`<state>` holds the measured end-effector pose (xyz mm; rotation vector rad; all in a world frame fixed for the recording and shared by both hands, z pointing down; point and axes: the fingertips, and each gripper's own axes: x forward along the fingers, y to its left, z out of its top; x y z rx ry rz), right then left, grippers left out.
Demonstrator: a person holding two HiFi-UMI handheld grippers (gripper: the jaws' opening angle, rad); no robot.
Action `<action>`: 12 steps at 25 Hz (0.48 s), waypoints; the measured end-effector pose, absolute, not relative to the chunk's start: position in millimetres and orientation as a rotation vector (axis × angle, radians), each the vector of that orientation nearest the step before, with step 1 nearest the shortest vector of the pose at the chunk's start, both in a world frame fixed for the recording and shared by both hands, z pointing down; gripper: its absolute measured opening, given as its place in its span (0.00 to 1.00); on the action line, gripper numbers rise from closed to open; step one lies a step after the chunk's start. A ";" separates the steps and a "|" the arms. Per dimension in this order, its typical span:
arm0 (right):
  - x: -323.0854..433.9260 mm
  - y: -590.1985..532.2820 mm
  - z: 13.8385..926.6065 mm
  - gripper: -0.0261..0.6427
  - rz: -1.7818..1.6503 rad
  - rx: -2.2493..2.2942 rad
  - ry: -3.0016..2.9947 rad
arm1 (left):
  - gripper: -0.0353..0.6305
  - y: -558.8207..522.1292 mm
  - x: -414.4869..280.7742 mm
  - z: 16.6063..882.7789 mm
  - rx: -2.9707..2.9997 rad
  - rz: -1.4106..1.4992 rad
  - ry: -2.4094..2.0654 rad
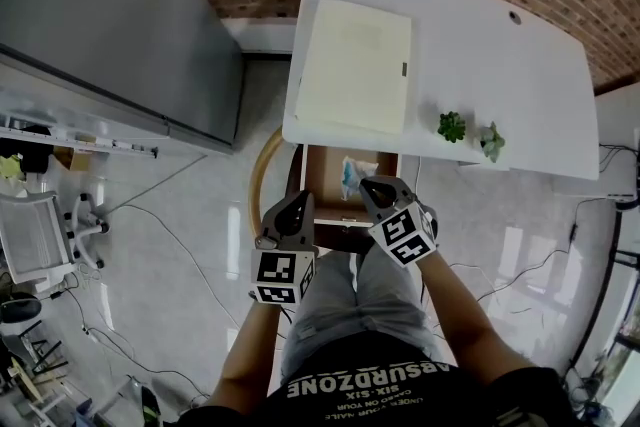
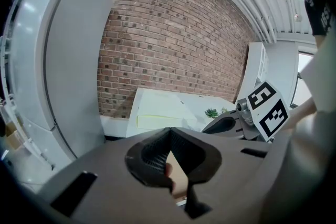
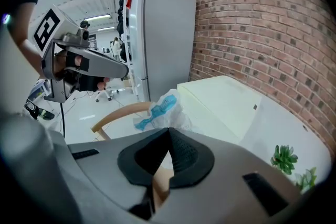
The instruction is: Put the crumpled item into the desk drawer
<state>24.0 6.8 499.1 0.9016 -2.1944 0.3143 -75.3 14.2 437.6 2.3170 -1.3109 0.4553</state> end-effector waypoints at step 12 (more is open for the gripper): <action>25.6 7.9 516.8 0.04 0.325 0.843 -2.171 | 0.06 11.4 -68.4 443.2 2.317 0.471 -1.290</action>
